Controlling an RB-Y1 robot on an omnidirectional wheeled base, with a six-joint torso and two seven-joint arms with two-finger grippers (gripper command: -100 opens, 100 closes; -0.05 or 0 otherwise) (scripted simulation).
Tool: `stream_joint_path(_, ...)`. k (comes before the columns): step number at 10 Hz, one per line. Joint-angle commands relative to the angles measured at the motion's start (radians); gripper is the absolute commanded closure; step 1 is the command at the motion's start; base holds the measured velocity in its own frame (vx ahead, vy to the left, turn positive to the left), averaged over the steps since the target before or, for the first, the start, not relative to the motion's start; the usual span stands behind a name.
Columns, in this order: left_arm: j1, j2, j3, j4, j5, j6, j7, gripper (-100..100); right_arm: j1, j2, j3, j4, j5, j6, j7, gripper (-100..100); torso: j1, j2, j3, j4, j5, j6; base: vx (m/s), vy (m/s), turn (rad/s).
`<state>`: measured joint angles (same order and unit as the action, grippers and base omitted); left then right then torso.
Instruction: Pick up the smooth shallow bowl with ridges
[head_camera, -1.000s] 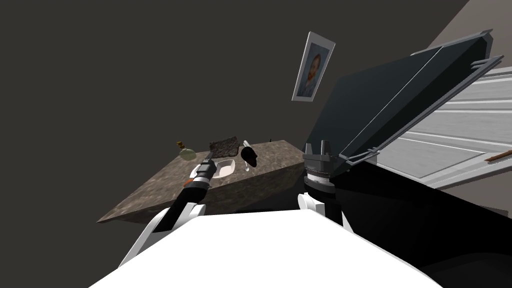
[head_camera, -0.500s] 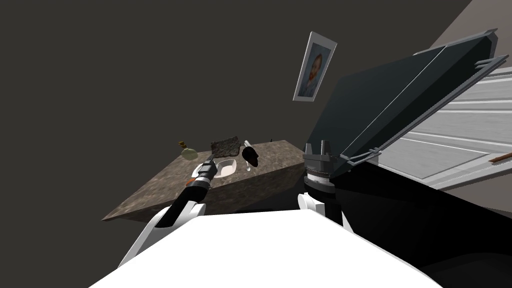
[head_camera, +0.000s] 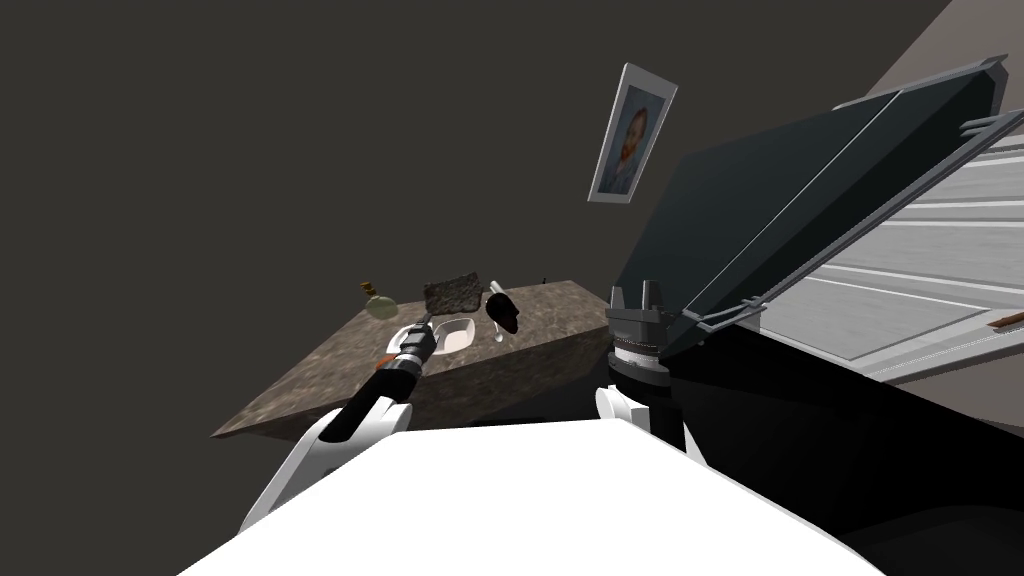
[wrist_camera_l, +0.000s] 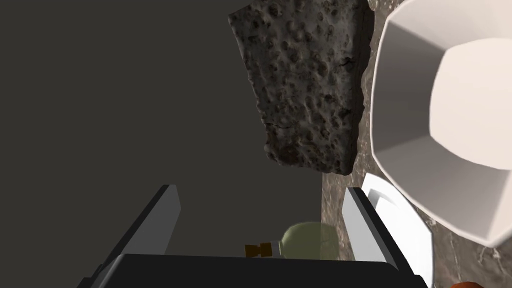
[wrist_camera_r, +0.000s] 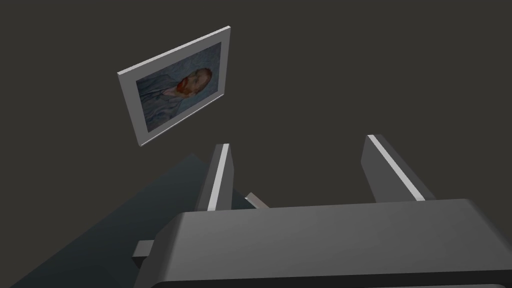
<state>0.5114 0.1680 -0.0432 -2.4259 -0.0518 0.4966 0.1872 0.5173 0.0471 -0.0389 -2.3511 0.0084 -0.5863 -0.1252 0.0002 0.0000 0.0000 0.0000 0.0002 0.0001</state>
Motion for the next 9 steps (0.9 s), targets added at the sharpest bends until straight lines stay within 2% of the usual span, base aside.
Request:
stream_joint_path(1, -0.004, 0.005, 0.002, 0.004, 0.008, 0.043, 0.008, -100, 0.000, 0.000, 0.000, 0.000, 0.000, 0.000, 0.000, 0, 0.000, 0.000, 0.000, 0.000, 0.000, 0.000, 0.000, 0.000, 0.000)
stream_joint_path(6, -0.045, 0.029, 0.007, 0.026, 0.049, 0.177, 0.040, -100, 0.000, 0.000, 0.000, 0.000, 0.000, 0.000, 0.000, 0, -0.001, 0.000, 0.000, 0.000, 0.000, 0.000, 0.002, -0.004, 0.011)
stream_joint_path(9, -0.060, 0.039, 0.009, 0.035, 0.064, 0.237, 0.049, -100, 0.000, 0.000, 0.000, 0.000, 0.000, 0.000, 0.000, 0, -0.001, 0.000, 0.000, 0.000, 0.000, 0.000, 0.003, -0.013, 0.010)
